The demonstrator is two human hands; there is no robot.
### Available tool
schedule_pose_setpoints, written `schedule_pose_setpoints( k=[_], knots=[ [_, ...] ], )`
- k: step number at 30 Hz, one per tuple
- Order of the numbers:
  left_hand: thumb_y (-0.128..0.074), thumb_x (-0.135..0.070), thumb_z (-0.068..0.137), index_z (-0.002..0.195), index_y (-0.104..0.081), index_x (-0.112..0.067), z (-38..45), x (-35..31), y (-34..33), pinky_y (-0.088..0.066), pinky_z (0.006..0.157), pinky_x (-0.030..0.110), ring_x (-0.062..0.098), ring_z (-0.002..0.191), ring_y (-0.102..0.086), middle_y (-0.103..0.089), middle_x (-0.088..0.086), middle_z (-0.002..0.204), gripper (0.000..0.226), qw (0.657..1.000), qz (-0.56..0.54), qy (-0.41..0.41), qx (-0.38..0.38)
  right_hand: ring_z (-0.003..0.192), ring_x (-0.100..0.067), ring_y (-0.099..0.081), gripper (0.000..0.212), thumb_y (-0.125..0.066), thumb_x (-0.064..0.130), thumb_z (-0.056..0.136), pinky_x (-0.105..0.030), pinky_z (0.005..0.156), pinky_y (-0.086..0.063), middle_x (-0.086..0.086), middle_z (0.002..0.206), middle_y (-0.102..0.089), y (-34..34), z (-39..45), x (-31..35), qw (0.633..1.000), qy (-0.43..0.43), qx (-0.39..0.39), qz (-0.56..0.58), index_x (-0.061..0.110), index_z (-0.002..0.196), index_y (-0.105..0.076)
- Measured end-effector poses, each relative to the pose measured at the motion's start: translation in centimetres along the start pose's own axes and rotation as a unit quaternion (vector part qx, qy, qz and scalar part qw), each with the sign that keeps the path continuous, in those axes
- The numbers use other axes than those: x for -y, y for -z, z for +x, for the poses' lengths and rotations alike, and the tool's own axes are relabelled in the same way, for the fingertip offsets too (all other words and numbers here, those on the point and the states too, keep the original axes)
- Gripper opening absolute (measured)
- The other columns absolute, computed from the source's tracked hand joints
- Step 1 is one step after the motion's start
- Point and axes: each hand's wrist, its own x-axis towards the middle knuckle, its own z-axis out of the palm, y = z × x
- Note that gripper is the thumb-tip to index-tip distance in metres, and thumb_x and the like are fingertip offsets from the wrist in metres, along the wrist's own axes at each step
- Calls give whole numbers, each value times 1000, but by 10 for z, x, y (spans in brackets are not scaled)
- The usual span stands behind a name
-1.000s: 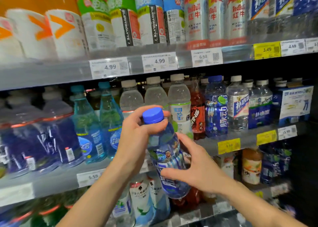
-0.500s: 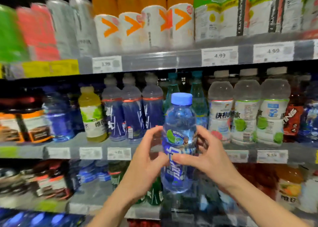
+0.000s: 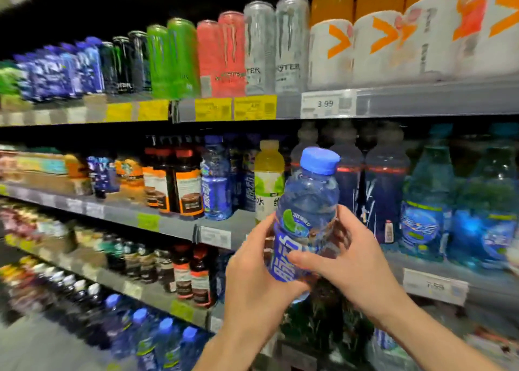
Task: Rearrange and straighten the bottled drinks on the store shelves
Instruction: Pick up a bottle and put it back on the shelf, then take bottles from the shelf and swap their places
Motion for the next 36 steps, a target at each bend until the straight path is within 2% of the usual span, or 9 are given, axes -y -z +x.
schedule_pose_setpoints(
  k=[3,6,8,13,16,21,27,32,36],
  knots=[
    [-94,-15,56,130,-58,-32,14,13,17,-55,84,22,-1,101,-66,-70,-20,111,85,999,3,-16,-33,107,-4,-67,67,-87,25,59,-16,87,-52,10,114,-71,-13,9,-6,1000,-10,-7,4,26,120,-60],
    [-92,-8,59,130,-59,-25,37,31,32,-50,83,10,-8,102,-62,-67,-22,111,81,997,11,-23,-72,107,-3,-65,73,-89,42,60,-11,85,-51,8,118,-66,-9,12,-16,999,-34,-36,1,29,125,-57],
    [-92,-8,60,129,-59,-23,55,45,40,-49,86,8,-11,106,-57,-62,-19,114,78,995,17,-20,-96,103,-4,-66,67,-83,38,63,-10,84,-51,2,115,-66,-1,10,-22,998,-48,-40,-11,27,123,-57],
    [-90,-34,62,133,-59,-16,99,79,52,-52,89,31,13,106,-55,-54,-9,109,80,988,71,-13,-139,98,-10,-67,57,-81,28,63,-14,84,-52,4,102,-68,16,9,-36,996,-63,-53,-34,27,116,-60],
    [-86,-44,60,134,-58,-14,114,93,47,-51,94,36,18,106,-56,-56,-4,112,85,986,79,4,-150,96,-12,-68,52,-82,19,69,-15,84,-52,7,98,-69,22,14,-44,995,-65,-61,-39,28,115,-61],
    [-90,-31,63,135,-55,-10,128,107,32,-34,79,6,7,98,-46,-51,-6,105,83,986,86,20,-144,95,-16,-68,48,-78,4,79,-27,78,-58,6,99,-69,23,25,-49,994,-60,-57,-69,31,114,-60],
    [-90,-39,63,144,-47,-9,142,126,22,-42,87,26,14,103,-52,-57,-1,108,96,983,110,51,-138,87,-22,-67,45,-73,4,83,-44,74,-60,7,98,-67,19,35,-50,995,-52,-32,-85,32,115,-60],
    [-90,-38,63,132,-60,-12,136,135,14,-56,92,39,14,100,-66,-71,0,114,80,985,75,63,-144,86,-18,-68,38,-71,7,86,-44,76,-60,5,98,-68,13,41,-53,994,-40,-24,-95,31,114,-61],
    [-84,-53,64,132,-58,-16,130,140,9,-56,89,44,17,105,-66,-70,-1,116,82,980,113,65,-152,86,-20,-67,38,-70,7,86,-44,74,-61,2,98,-68,6,45,-53,995,-27,-15,-98,32,114,-61]
  ],
)
